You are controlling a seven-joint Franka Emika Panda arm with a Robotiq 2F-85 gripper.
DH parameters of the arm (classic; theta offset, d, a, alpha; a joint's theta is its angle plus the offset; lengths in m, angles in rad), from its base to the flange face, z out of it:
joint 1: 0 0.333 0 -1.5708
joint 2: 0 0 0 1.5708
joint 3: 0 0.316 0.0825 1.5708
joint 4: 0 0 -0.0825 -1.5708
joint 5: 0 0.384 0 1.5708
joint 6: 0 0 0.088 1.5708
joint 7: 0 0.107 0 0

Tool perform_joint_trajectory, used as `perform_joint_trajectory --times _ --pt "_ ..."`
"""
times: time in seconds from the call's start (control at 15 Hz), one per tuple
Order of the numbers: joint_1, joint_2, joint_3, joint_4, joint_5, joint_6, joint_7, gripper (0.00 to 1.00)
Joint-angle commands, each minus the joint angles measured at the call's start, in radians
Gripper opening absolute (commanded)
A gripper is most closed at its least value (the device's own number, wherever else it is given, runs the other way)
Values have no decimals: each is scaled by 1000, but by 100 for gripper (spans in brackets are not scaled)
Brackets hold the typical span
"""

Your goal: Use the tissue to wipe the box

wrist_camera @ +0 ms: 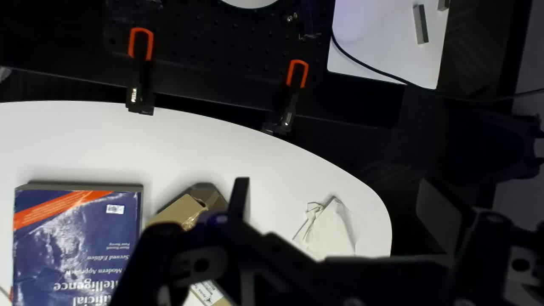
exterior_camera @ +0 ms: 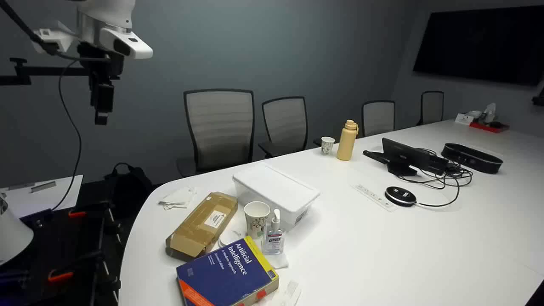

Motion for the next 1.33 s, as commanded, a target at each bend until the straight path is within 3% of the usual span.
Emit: perform_joint_trajectory --times 0.0,0.4,0.67,1.27 --pt "-16 2 14 1 8 -3 -9 100" --pt "-23 13 23 1 5 28 11 100" --pt "-34 115 60 5 15 279 88 100" --pt "52 522 203 49 13 947 209 100"
